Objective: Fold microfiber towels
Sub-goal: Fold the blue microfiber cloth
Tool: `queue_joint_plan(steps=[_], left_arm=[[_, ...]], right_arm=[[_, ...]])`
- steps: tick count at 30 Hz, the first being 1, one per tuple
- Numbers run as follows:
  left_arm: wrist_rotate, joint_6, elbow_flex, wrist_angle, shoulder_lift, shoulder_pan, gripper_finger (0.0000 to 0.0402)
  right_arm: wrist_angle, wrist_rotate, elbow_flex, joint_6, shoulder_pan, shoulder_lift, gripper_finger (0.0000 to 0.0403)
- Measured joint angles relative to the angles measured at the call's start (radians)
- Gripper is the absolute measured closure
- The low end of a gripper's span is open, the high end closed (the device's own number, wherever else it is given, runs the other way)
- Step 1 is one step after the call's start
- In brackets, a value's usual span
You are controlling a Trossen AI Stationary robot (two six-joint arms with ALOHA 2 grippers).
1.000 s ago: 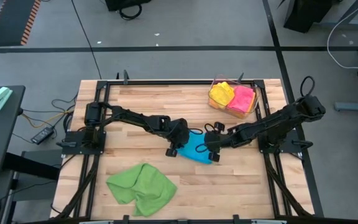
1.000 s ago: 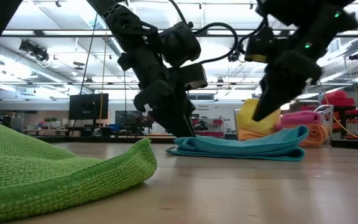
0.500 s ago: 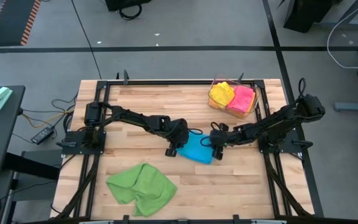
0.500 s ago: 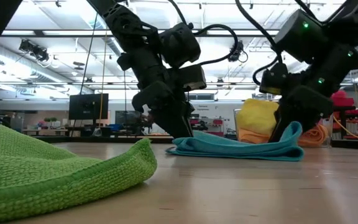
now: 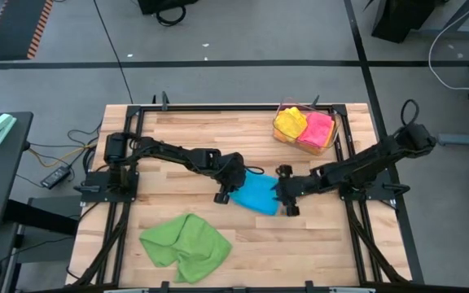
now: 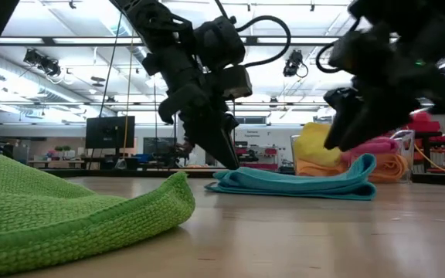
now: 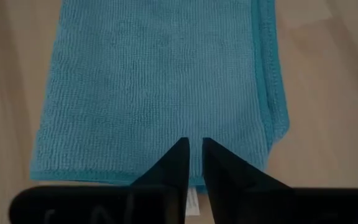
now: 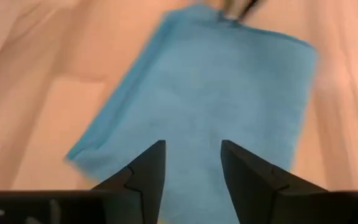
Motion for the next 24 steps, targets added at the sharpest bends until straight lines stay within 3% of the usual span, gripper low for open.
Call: queue_joint_plan(steps=[6, 11, 17, 24], left_arm=[[0.000, -0.065, 0.000, -0.007, 0.000, -0.002, 0.0351], [0.000, -0.133, 0.000, -0.021, 0.000, -0.003, 0.0350], [0.001, -0.202, 0.000, -0.035, 0.000, -0.004, 0.0356], [0.000, -0.270, 0.000, -0.030, 0.000, -0.029, 0.0354]], right_arm=[[-0.069, 0.015, 0.000, -0.142, 0.089, 0.015, 0.0196], [-0.165, 0.140, 0.000, -0.276, 0.148, 0.020, 0.0165], [-0.192, 0.246, 0.000, -0.431, 0.181, 0.038, 0.0170], [-0.139, 0.272, 0.001, -0.566, 0.160, 0.150, 0.0189]])
